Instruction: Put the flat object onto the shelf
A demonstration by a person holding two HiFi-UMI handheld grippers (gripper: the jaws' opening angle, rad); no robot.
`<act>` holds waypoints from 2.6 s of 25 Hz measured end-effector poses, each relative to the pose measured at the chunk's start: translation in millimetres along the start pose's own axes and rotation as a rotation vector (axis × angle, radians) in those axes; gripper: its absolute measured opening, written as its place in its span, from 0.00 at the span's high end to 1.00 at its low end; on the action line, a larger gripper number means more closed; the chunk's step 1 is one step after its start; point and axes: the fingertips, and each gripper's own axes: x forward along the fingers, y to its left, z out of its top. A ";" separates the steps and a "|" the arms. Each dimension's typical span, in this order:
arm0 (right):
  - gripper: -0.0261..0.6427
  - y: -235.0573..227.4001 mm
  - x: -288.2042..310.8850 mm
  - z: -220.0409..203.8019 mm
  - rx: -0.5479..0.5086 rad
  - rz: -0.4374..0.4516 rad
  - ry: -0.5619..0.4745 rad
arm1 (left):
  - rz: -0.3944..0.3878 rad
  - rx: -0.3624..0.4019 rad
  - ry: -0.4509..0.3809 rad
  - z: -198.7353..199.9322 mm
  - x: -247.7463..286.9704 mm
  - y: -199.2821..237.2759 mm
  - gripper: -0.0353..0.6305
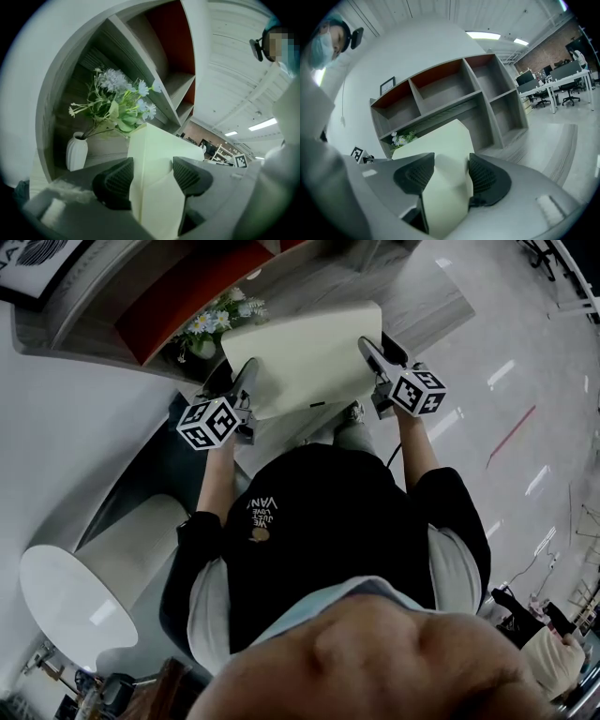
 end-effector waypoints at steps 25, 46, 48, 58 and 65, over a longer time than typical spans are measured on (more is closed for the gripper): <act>0.64 -32.4 7.1 192.0 -0.186 0.286 -0.183 | 0.100 0.094 -0.350 101.5 36.6 -120.0 0.56; 0.66 13.7 12.8 294.1 -0.254 0.528 -0.324 | 0.181 0.254 -0.618 186.5 -1.7 -178.5 0.57; 0.66 18.4 14.1 298.9 -0.254 0.540 -0.331 | 0.191 0.259 -0.630 191.6 -5.3 -179.8 0.58; 0.67 45.2 10.3 325.4 -0.268 0.585 -0.396 | 0.196 0.337 -0.680 225.7 -27.7 -192.2 0.59; 0.68 64.2 0.0 350.6 -0.286 0.610 -0.456 | 0.180 0.431 -0.708 255.7 -44.8 -212.7 0.59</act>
